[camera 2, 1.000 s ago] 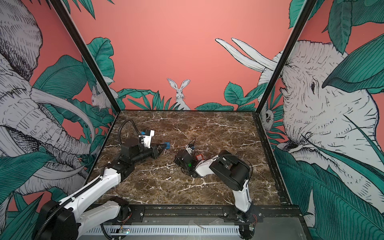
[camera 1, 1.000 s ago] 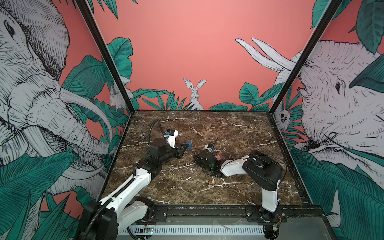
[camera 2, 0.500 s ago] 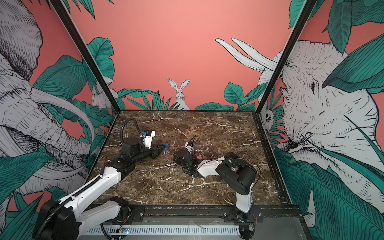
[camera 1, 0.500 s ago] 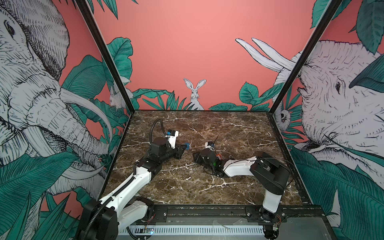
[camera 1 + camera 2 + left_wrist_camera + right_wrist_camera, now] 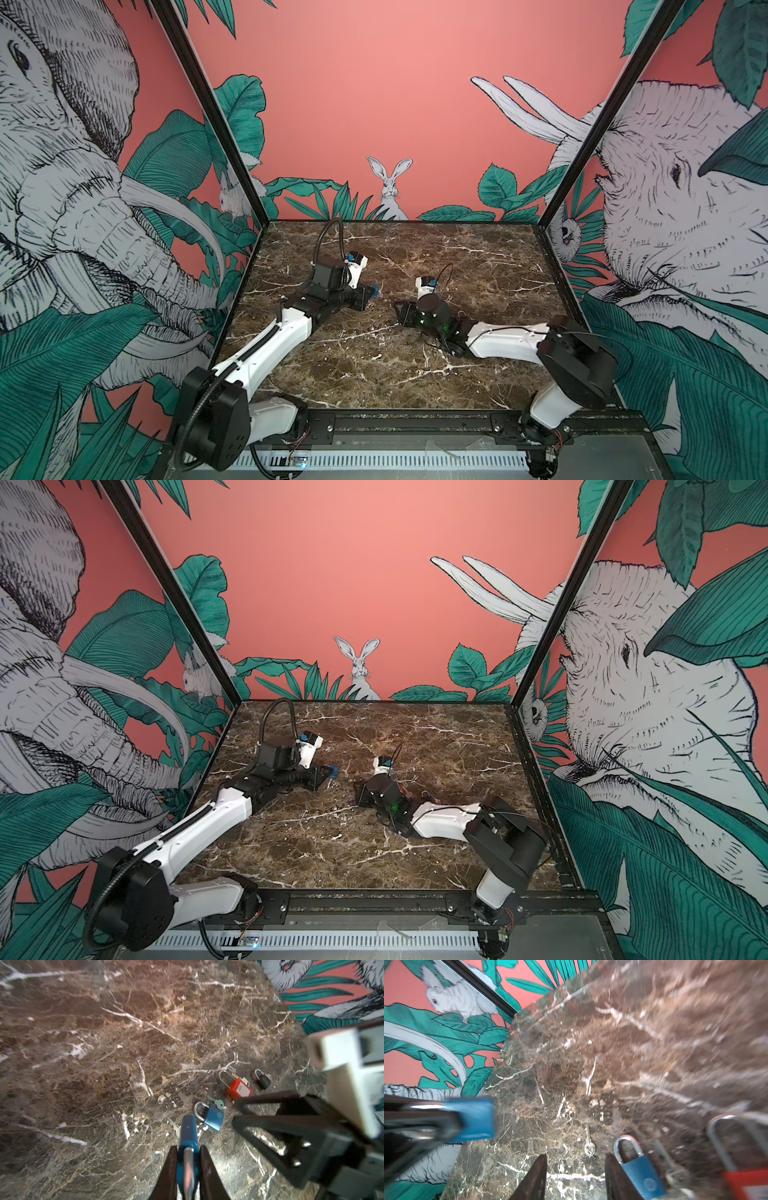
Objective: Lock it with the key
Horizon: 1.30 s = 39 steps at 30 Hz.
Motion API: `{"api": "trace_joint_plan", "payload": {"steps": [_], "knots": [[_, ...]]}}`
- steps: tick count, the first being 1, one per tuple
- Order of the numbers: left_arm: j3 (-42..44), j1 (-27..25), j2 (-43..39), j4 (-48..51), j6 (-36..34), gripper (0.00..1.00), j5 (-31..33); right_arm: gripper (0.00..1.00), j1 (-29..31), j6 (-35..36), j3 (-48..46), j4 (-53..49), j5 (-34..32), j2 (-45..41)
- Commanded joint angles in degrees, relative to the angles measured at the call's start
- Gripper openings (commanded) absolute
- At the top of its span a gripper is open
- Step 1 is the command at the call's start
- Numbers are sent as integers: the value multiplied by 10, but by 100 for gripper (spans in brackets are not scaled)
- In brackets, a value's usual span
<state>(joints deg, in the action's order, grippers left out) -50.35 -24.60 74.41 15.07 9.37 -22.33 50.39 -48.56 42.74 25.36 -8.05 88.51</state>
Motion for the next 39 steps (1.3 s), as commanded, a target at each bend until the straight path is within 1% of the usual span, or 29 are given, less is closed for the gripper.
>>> {"api": "trace_joint_plan", "payload": {"steps": [1, 3, 5, 9, 12, 14, 17, 21, 23, 26, 31, 37, 39], "knots": [[-26, 1, 33, 60, -36, 0, -86, 45, -26, 67, -8, -32, 10, -41], [-33, -1, 69, 57, -36, 0, -146, 45, -42, 78, -12, -44, 20, -60], [-51, -9, 107, 86, -48, 0, -152, 45, -51, 83, -15, -53, 19, -74], [-89, -28, 161, 149, -77, 0, -130, 45, -60, 86, -23, -58, 16, -89], [-85, -29, 155, 152, -79, 0, -127, 45, -60, 82, -23, -55, 23, -82], [-91, -29, 158, 176, -89, 0, -95, 45, -61, 78, -23, -51, 29, -75], [-110, -29, 186, 223, -99, 0, -49, 45, -61, 69, -21, -41, 40, -63], [-121, -30, 219, 244, -97, 0, -15, 45, -61, 69, -10, -47, 51, -49], [-122, -31, 224, 242, -101, 0, -13, 45, -62, 70, -7, -51, 54, -47], [-120, -31, 224, 230, -107, 0, -34, 45, -63, 70, -4, -52, 59, -42], [-129, -31, 244, 239, -116, 0, -40, 45, -67, 56, -1, -45, 77, -27], [-140, -31, 274, 252, -122, 0, -37, 45, -73, 48, 5, -43, 95, -12], [-144, -31, 278, 259, -124, 0, -26, 45, -75, 48, 2, -41, 96, -15]]}}
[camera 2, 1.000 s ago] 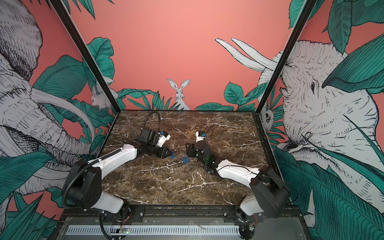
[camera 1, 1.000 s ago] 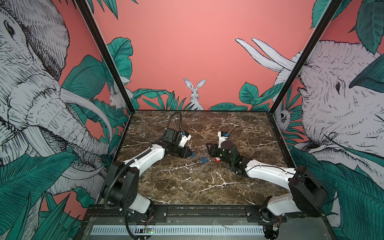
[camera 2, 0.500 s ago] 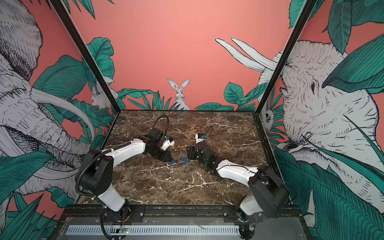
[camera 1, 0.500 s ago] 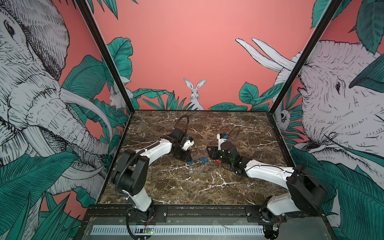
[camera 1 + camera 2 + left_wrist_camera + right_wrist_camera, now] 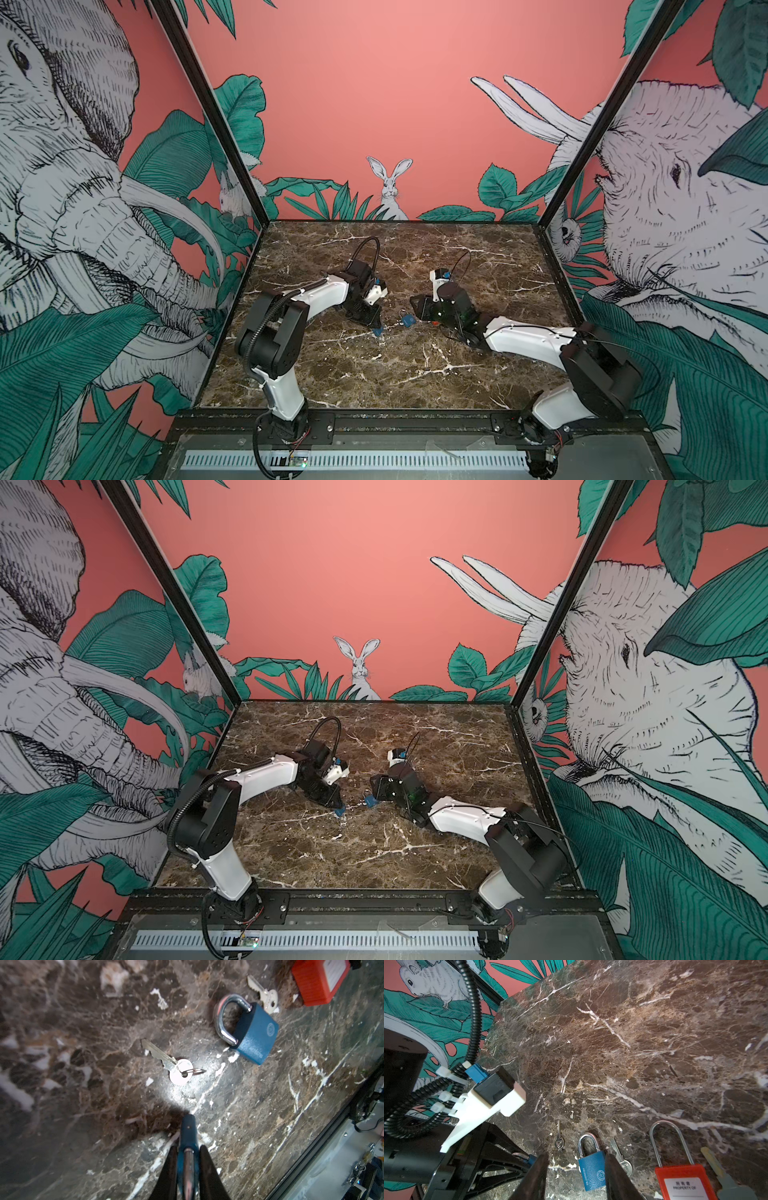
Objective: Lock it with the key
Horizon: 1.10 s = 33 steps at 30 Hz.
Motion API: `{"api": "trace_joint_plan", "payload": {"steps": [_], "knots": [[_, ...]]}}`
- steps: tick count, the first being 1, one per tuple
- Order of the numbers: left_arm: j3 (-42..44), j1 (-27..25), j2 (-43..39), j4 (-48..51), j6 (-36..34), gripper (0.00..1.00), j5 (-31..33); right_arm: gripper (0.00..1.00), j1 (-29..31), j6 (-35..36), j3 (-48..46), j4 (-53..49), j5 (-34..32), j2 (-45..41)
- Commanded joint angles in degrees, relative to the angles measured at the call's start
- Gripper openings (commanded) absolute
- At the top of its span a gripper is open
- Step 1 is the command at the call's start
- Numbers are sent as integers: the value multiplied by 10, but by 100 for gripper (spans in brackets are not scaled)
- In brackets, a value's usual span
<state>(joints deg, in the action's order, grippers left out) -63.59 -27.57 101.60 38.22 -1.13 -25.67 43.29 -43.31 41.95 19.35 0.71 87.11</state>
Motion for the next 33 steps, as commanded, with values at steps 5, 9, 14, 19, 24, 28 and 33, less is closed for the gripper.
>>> {"api": "trace_joint_plan", "payload": {"steps": [5, 9, 14, 19, 24, 28, 33], "knots": [[-32, -1, 4, 38, -19, 16, 41, 45, -7, -6, 8, 23, 10, 0], [-59, 0, 4, 44, -26, 58, 79, 45, -8, -10, 3, 31, 15, 5], [-109, -1, 6, 65, -40, 97, 135, 45, -10, -11, -1, 38, 16, 3], [-118, -1, -42, 20, -37, 97, 205, 45, -17, 1, -6, 27, 14, -13], [14, -1, -174, -192, 16, 97, 414, 45, -31, 51, -2, -21, -3, -61], [186, 4, -313, -417, 11, 98, 539, 46, -31, 123, 12, -87, -31, -114], [338, 29, -384, -621, -78, 97, 614, 59, -31, 209, 34, -163, -81, -163]]}}
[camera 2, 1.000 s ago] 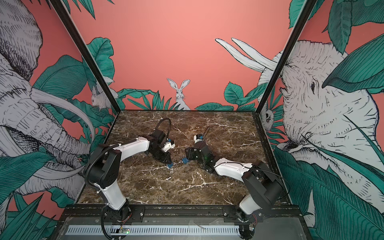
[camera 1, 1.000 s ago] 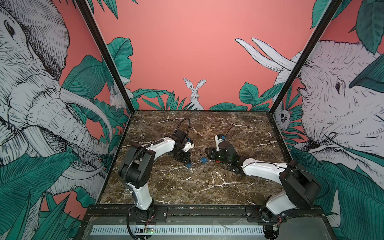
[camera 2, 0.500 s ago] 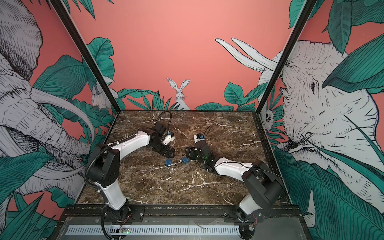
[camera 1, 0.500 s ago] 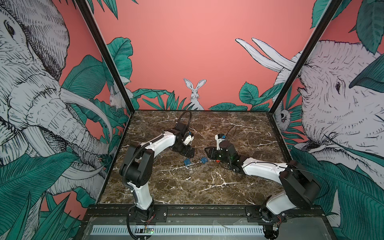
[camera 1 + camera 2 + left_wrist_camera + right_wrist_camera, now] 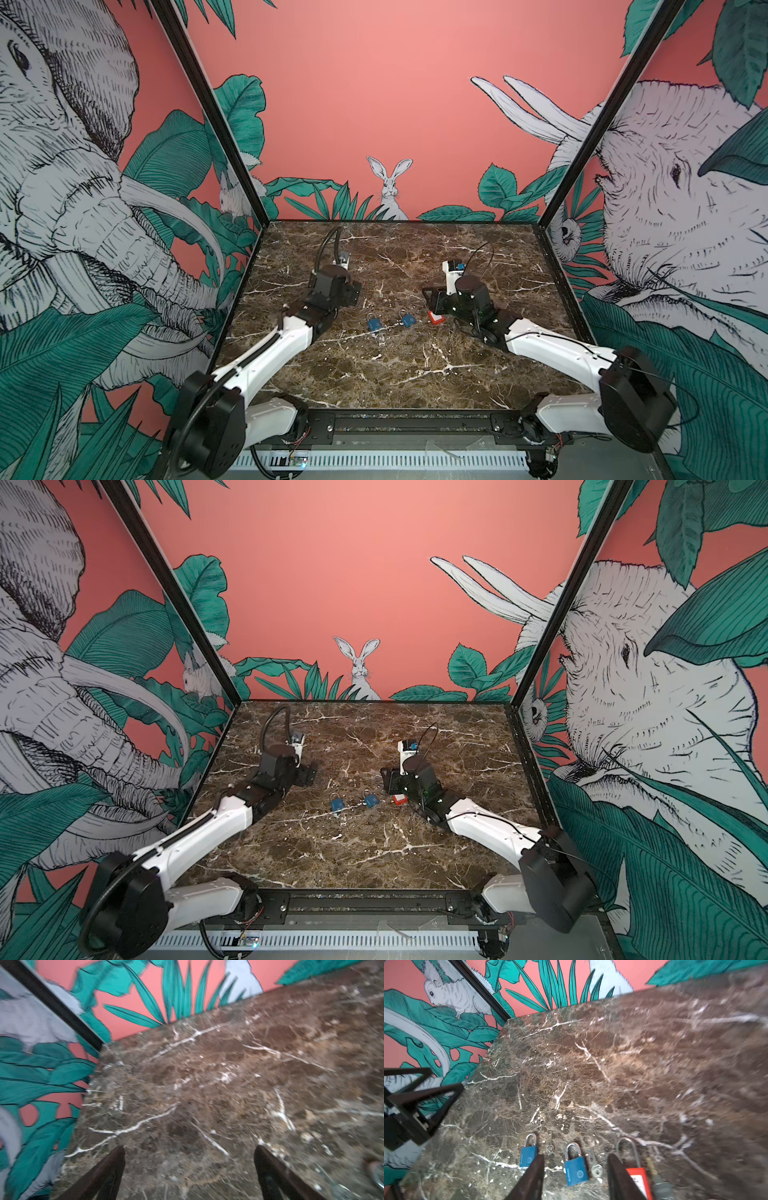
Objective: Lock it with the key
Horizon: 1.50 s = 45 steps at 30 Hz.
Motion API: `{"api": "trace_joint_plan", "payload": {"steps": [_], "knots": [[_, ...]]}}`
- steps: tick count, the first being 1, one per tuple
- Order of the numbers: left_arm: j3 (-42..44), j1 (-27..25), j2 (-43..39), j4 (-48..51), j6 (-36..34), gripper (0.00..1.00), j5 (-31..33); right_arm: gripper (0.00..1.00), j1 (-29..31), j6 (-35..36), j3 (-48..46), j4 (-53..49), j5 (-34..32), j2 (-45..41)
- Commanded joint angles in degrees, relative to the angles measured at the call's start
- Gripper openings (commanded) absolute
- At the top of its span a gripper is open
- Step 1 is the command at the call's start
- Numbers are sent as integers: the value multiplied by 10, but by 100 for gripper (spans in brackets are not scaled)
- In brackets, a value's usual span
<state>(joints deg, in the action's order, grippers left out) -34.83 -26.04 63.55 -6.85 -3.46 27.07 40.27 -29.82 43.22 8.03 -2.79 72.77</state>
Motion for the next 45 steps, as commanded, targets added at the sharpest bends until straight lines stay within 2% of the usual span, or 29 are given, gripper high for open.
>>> {"api": "trace_joint_plan", "payload": {"steps": [1, 2, 3, 6, 9, 10, 12, 13, 15, 16, 17, 18, 19, 20, 22, 23, 24, 26, 27, 30, 31, 33, 35, 37, 38, 40, 42, 45], "knots": [[68, 28, 5, -202, -67, 97, 83, 70, -1, 85, 26, -63, -65, -26], [76, 36, 20, -213, -71, 97, 95, 94, -1, 94, 29, -73, -88, -33], [83, 45, 35, -225, -65, 97, 110, 98, -2, 96, 31, -80, -115, -38], [121, 81, 92, -328, -53, 97, 76, 98, -8, 110, 30, -91, -177, -53], [149, 104, 145, -413, -71, 98, 38, 98, -24, 133, 4, -60, -224, -68], [168, 114, 167, -470, -75, 98, 17, 98, -30, 134, -4, -49, -246, -72], [219, 145, 240, -653, -69, 98, -21, 98, -47, 154, -28, -14, -286, -76], [233, 154, 258, -703, -65, 98, -32, 98, -53, 174, -44, 16, -298, -77], [251, 175, 248, -677, -51, 98, -130, 98, -59, 269, -111, 166, -326, -66], [240, 184, 272, -689, -58, 98, -150, 98, -61, 305, -133, 227, -356, -57], [226, 185, 300, -721, -65, 98, -143, 98, -67, 326, -144, 250, -393, -46], [213, 186, 289, -680, -57, 98, -134, 98, -79, 329, -143, 236, -417, -38], [190, 189, 259, -582, -44, 98, -129, 98, -94, 328, -142, 213, -418, -33], [153, 196, 238, -474, -35, 98, -149, 98, -113, 317, -144, 202, -420, -28], [124, 214, 269, -486, -39, 98, -195, 98, -158, 285, -150, 194, -409, -24], [126, 222, 252, -451, -24, 98, -192, 98, -180, 270, -144, 170, -391, -31], [130, 223, 244, -449, -21, 98, -193, 98, -199, 285, -153, 196, -361, -31], [153, 224, 264, -529, -24, 98, -188, 98, -231, 296, -149, 192, -324, -22], [155, 223, 259, -520, -17, 98, -175, 98, -243, 297, -146, 183, -306, -12], [139, 223, 254, -481, -7, 98, -153, 98, -287, 296, -175, 253, -256, 47], [135, 223, 259, -481, -8, 98, -152, 98, -301, 299, -185, 314, -242, 76], [130, 223, 255, -466, -8, 98, -153, 98, -308, 318, -165, 268, -192, 77], [132, 223, 250, -459, -8, 98, -157, 98, -314, 341, -188, 342, -157, 102], [137, 223, 254, -476, -9, 98, -155, 98, -332, 331, -220, 456, -141, 140], [137, 223, 253, -474, -8, 98, -155, 98, -350, 312, -231, 451, -120, 138], [131, 223, 251, -462, -11, 98, -162, 98, -359, 318, -230, 480, -82, 158], [122, 223, 253, -446, -18, 98, -178, 98, -361, 315, -214, 424, -78, 144], [114, 224, 253, -431, -23, 98, -190, 98, -374, 298, -203, 414, -80, 152]]}}
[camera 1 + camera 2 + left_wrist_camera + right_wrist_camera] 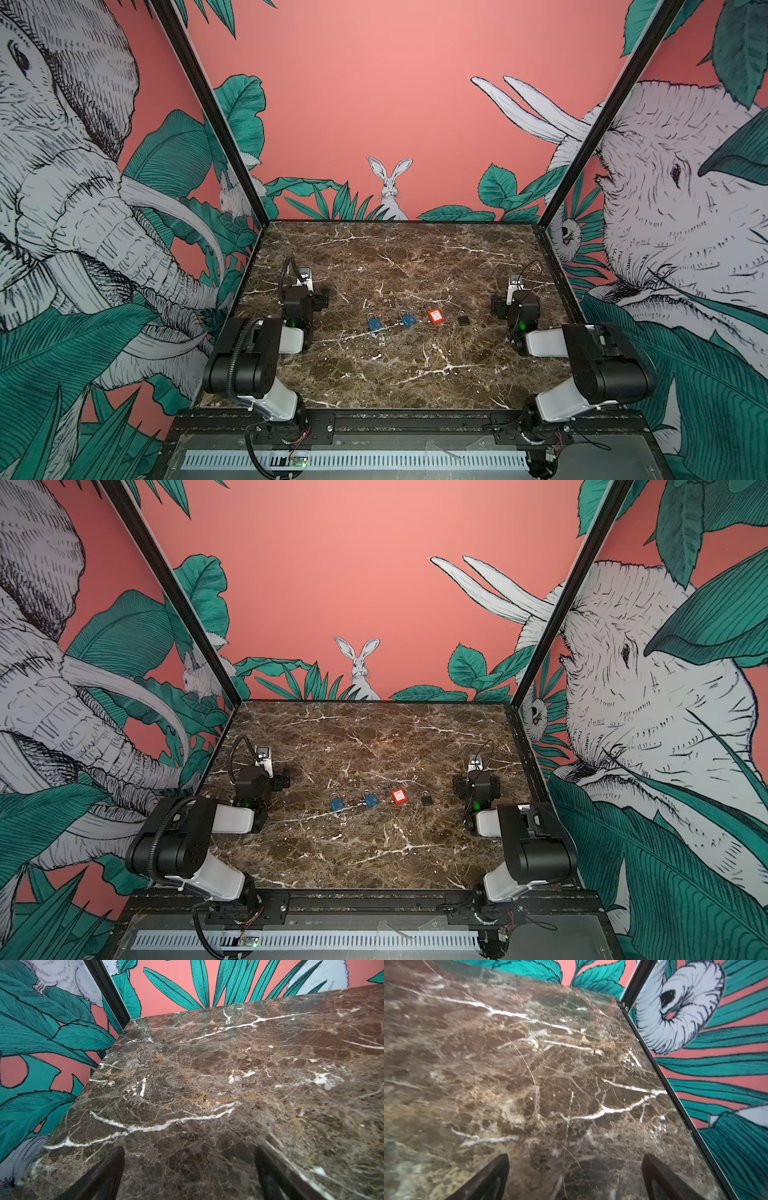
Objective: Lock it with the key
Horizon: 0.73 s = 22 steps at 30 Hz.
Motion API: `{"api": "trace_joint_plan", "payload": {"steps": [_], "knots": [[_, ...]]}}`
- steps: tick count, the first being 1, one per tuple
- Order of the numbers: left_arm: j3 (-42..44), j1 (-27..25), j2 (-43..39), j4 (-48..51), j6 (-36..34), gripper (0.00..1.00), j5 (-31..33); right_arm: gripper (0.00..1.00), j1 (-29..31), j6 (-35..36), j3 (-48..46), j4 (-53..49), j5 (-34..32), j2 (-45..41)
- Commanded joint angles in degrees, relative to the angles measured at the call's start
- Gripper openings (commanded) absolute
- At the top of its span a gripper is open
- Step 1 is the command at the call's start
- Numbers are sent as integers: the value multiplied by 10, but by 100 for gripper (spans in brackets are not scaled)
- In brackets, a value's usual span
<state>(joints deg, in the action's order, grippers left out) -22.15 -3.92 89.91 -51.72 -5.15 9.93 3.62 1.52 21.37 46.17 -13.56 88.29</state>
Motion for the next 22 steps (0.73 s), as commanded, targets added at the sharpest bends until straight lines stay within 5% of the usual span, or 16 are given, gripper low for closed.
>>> {"api": "trace_joint_plan", "payload": {"steps": [1, 22], "knots": [[-14, 2, -10, 19, -5, 98, -19, 98, -8, -17, 18, 19, 30, -8], [-11, 2, -12, 14, -7, 98, -25, 98, -7, -15, 15, 26, 29, -8]]}}
